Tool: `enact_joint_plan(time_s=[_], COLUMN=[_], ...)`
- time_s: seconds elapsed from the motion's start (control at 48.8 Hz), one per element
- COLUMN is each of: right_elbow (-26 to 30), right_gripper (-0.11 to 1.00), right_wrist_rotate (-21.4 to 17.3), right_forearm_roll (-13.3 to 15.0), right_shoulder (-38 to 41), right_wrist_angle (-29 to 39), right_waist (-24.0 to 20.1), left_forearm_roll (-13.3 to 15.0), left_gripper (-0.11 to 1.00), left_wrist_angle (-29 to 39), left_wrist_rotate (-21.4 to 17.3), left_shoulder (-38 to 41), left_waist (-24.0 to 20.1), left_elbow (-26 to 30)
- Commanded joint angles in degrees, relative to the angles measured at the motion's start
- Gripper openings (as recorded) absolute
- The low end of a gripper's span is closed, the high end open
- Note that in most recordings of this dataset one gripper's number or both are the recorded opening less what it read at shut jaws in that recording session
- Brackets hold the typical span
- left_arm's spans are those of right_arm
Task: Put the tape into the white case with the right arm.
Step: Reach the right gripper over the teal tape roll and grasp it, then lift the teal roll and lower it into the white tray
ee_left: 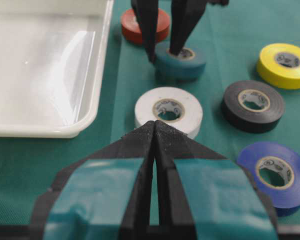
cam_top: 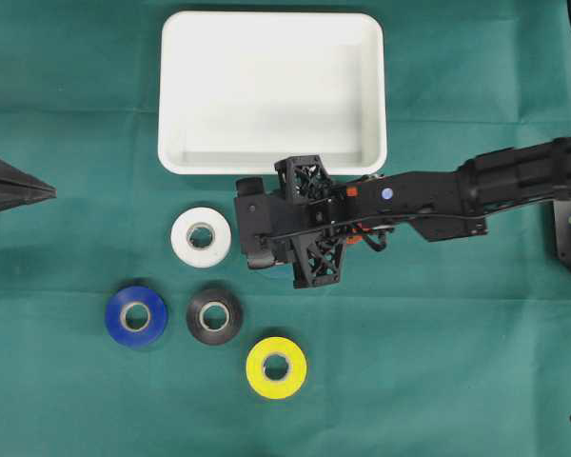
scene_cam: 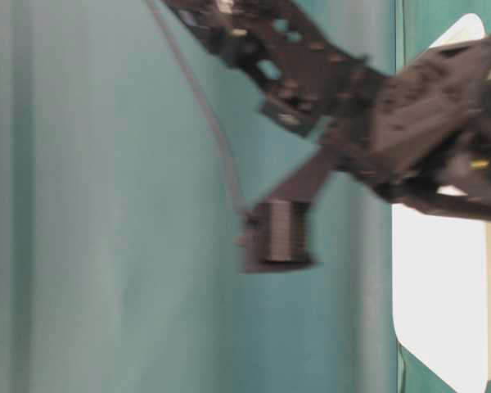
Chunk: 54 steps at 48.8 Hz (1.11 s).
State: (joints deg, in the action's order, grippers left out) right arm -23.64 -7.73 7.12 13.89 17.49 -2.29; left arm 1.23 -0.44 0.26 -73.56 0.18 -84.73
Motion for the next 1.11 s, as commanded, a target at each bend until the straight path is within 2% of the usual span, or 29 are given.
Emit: enact_joint_plan(time_s=[0.0,0.123,0.349,0.554,0.738,1.087], right_elbow=[1.14,1.23,1.14,0.88,0.79,0.7], right_gripper=[0.01,0.0,0.0,0.0,0.0,0.0], right_wrist_rotate=[-0.09,-0.53,-3.6,-3.87,-3.87,-3.69], right_forearm_roll=[0.18,0.18,0.18,0.18,0.18,0.18], right_shoulder=[-5.36,-7.73,-8.35,-8.35,-8.35,-8.26], right_wrist_angle=[0.62,1.32,1.41,1.49,1.41,0.62], right_waist=[-0.26,-0.26,-0.26,0.88,4.31,13.89], left_forearm_roll=[0.09,0.09,0.09,0.09,0.09,0.09], left_gripper=[0.0,0.0,0.0,0.0,0.0,0.0], left_wrist_angle=[-0.26,-0.26,-0.26,-0.26,-0.26,-0.26], left_wrist_rotate=[0.0,0.0,0.0,0.0,0.0,0.0], left_shoulder=[0.26,0.26,0.35,0.26,0.26,0.26], left_waist=[0.09,0.09,0.09,0.09,0.09,0.09], left_elbow=[0.7,0.7,0.7,0.62,0.62,0.62])
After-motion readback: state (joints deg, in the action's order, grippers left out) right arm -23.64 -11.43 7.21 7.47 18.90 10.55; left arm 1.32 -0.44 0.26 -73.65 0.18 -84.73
